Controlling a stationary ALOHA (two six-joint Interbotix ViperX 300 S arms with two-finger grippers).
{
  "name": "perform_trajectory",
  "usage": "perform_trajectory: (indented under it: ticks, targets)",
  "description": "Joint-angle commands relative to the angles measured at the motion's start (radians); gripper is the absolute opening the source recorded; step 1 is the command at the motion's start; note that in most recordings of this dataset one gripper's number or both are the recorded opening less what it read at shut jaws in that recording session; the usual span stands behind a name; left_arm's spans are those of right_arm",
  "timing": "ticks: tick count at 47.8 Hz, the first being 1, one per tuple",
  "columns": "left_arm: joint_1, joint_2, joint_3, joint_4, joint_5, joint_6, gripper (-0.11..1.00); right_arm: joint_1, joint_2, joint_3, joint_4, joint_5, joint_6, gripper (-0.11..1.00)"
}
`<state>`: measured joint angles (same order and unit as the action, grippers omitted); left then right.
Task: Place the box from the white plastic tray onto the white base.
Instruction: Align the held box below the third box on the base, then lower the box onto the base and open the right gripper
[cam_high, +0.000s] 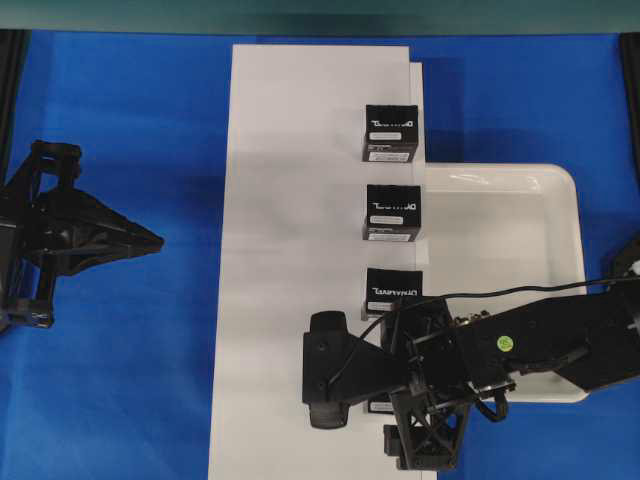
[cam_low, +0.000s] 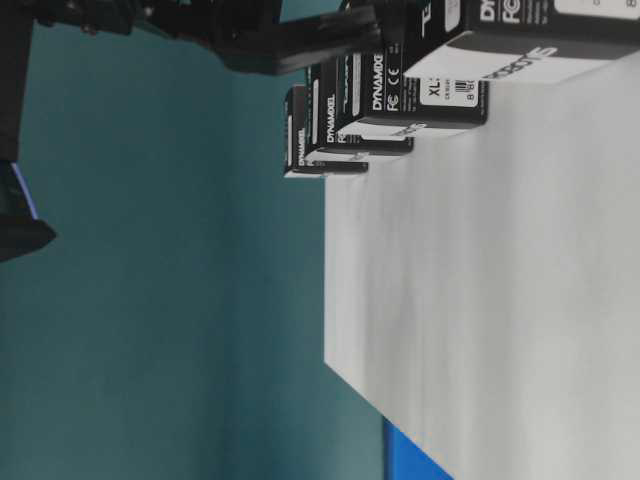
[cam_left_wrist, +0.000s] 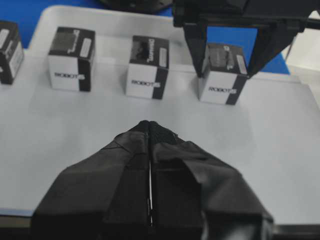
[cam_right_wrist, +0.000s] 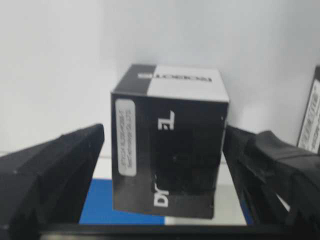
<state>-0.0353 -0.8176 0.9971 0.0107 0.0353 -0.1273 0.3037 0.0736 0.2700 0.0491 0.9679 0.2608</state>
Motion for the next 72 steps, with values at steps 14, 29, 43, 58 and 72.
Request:
perform_trajectory:
  ticks: [14, 29, 43, 58, 72]
  targets:
    - [0.002, 0.003, -0.011, 0.002, -0.005, 0.002, -0.05, -0.021, -0.046, -0.011, -0.006, -0.006, -0.003, 0.98]
    - [0.002, 0.003, -0.009, 0.002, -0.005, 0.002, -0.05, -0.031, -0.055, -0.009, -0.006, -0.002, -0.005, 0.98]
    - [-0.005, -0.005, -0.003, 0.002, -0.009, 0.002, -0.05, -0.031, -0.178, -0.009, -0.006, -0.006, 0.008, 0.98]
    - [-0.006, -0.015, -0.006, 0.002, -0.006, 0.003, -0.05, -0.038, -0.457, 0.118, -0.009, -0.026, -0.012, 0.98]
    - [-0.003, -0.035, -0.003, 0.003, 0.002, 0.003, -0.05, -0.084, -0.732, 0.348, -0.015, -0.179, -0.015, 0.98]
